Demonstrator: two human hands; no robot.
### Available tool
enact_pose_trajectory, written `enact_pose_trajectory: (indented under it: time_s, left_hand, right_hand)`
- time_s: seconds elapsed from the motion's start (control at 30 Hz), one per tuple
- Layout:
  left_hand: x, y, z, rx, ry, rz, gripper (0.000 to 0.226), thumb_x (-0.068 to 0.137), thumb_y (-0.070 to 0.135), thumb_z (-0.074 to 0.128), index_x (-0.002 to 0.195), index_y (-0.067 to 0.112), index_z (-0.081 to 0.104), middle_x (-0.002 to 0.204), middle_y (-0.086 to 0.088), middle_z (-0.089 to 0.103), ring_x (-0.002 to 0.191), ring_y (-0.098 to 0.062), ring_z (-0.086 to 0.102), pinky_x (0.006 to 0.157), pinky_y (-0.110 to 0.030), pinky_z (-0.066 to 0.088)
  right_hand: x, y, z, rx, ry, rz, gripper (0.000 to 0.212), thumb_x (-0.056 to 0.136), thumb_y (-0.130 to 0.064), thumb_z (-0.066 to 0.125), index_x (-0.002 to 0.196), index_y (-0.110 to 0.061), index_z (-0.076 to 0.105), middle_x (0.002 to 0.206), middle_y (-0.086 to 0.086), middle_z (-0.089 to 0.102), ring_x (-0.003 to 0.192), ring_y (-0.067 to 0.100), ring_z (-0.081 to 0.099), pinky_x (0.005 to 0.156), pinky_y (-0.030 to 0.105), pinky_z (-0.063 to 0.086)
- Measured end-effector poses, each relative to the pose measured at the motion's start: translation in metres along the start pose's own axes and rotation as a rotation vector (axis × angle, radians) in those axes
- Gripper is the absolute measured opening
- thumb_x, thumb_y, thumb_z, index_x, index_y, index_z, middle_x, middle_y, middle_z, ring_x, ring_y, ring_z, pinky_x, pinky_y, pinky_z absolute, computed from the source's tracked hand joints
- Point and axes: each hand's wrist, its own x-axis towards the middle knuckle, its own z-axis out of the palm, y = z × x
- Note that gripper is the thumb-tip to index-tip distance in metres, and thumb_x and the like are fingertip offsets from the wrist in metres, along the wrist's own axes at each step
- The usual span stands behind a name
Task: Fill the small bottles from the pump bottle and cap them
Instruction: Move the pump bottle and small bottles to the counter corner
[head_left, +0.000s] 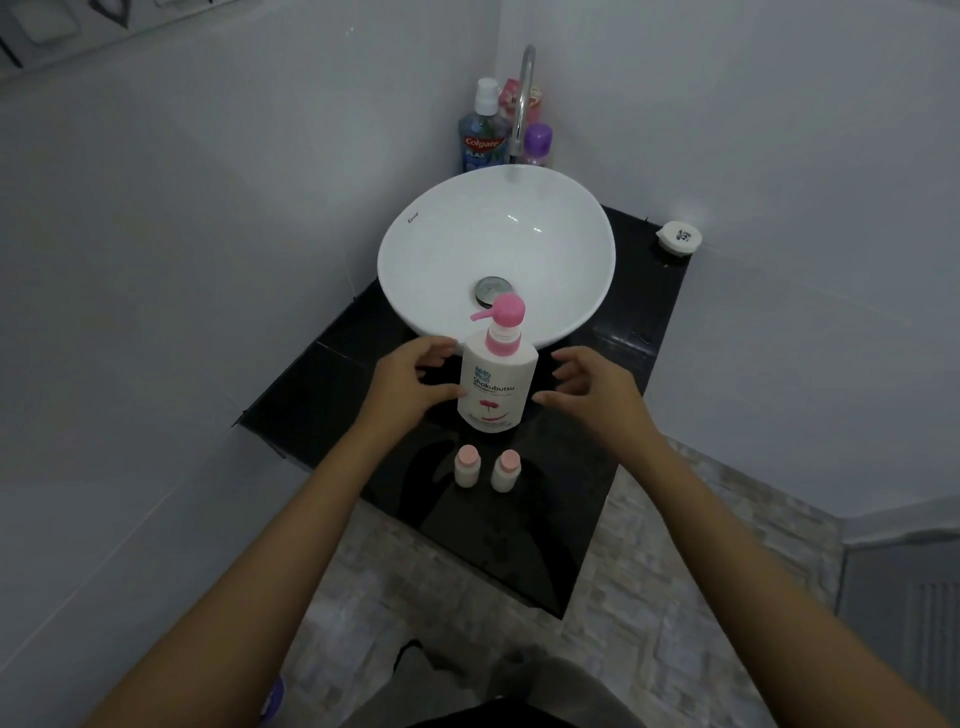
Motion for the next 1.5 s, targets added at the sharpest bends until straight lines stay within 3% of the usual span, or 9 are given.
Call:
enact_pose_trajectory:
  time_s: [0.2, 0.37, 0.53, 0.83, 0.97, 1.1, 1.33, 1.5]
  left_hand:
    - [0.017, 0.006, 0.008, 0.019, -0.097, 0.045, 0.051, 0.068, 0.008, 0.081, 0.115, 0.015, 0.063, 0.110, 0.001, 0.069, 0.100, -0.007, 0.063, 0.076, -0.006, 0.043]
    - [0.020, 0.002, 0.013, 0.043, -0.080, 0.073, 0.047, 0.069, 0.005, 0.079, 0.114, 0.012, 0.066, 0.108, -0.002, 0.070, 0.094, -0.009, 0.064, 0.081, -0.017, 0.051]
    - [0.013, 0.000, 0.008, 0.035, -0.010, 0.105, 0.042, 0.068, 0.001, 0.078, 0.107, 0.010, 0.070, 0.103, -0.003, 0.073, 0.091, -0.010, 0.068, 0.084, -0.025, 0.056]
    - [-0.015, -0.018, -0.057, 0.056, 0.295, 0.006, 0.032, 0.064, 0.012, 0.083, 0.094, 0.012, 0.073, 0.085, -0.004, 0.075, 0.072, -0.011, 0.068, 0.069, -0.023, 0.057]
    - [-0.021, -0.033, -0.097, 0.063, 0.465, -0.096, 0.032, 0.062, 0.012, 0.084, 0.092, 0.010, 0.074, 0.084, -0.007, 0.075, 0.074, -0.021, 0.070, 0.070, -0.032, 0.058]
    - [-0.027, -0.055, -0.125, 0.101, 0.612, -0.178, 0.030, 0.064, 0.011, 0.083, 0.092, 0.008, 0.075, 0.085, -0.008, 0.075, 0.074, -0.018, 0.070, 0.072, -0.030, 0.059]
    - [-0.017, -0.078, -0.145, 0.045, 0.732, -0.253, 0.027, 0.066, 0.007, 0.080, 0.092, 0.005, 0.074, 0.090, -0.010, 0.076, 0.077, -0.016, 0.070, 0.076, -0.035, 0.059]
    - [-0.012, -0.087, -0.144, 0.036, 0.771, -0.258, 0.025, 0.068, 0.010, 0.080, 0.092, 0.006, 0.075, 0.091, -0.009, 0.076, 0.079, -0.015, 0.070, 0.075, -0.031, 0.058]
  right_hand:
    - [0.018, 0.001, 0.023, -0.014, -0.076, -0.086, 0.045, 0.076, -0.018, 0.076, 0.118, -0.017, 0.060, 0.104, 0.003, 0.067, 0.089, 0.017, 0.064, 0.080, 0.033, 0.056]
    - [0.023, 0.003, 0.034, -0.026, -0.068, -0.068, 0.033, 0.077, -0.016, 0.075, 0.107, -0.010, 0.063, 0.097, 0.003, 0.068, 0.082, 0.017, 0.064, 0.073, 0.031, 0.055]
    - [0.024, -0.004, 0.039, -0.053, -0.111, -0.131, 0.032, 0.080, -0.010, 0.070, 0.111, -0.007, 0.063, 0.096, 0.003, 0.067, 0.083, 0.015, 0.061, 0.068, 0.019, 0.048]
    - [0.067, -0.070, 0.074, -0.235, -0.353, -0.335, 0.028, 0.075, -0.016, 0.074, 0.099, -0.005, 0.064, 0.095, 0.008, 0.071, 0.087, 0.022, 0.065, 0.079, 0.041, 0.054]
    - [0.096, -0.118, 0.112, -0.229, -0.511, -0.432, 0.031, 0.076, -0.011, 0.074, 0.104, -0.007, 0.064, 0.103, 0.004, 0.070, 0.091, 0.016, 0.062, 0.080, 0.030, 0.050]
    - [0.117, -0.155, 0.155, -0.258, -0.648, -0.540, 0.032, 0.076, -0.007, 0.072, 0.107, -0.006, 0.064, 0.103, 0.005, 0.070, 0.093, 0.017, 0.063, 0.077, 0.027, 0.046]
    - [0.143, -0.184, 0.201, -0.190, -0.746, -0.488, 0.037, 0.078, 0.002, 0.066, 0.114, -0.005, 0.062, 0.103, 0.006, 0.064, 0.097, 0.019, 0.058, 0.083, 0.032, 0.048]
    - [0.151, -0.187, 0.213, -0.202, -0.762, -0.490, 0.043, 0.079, -0.002, 0.068, 0.120, -0.006, 0.059, 0.121, 0.013, 0.064, 0.106, 0.024, 0.059, 0.094, 0.043, 0.051]
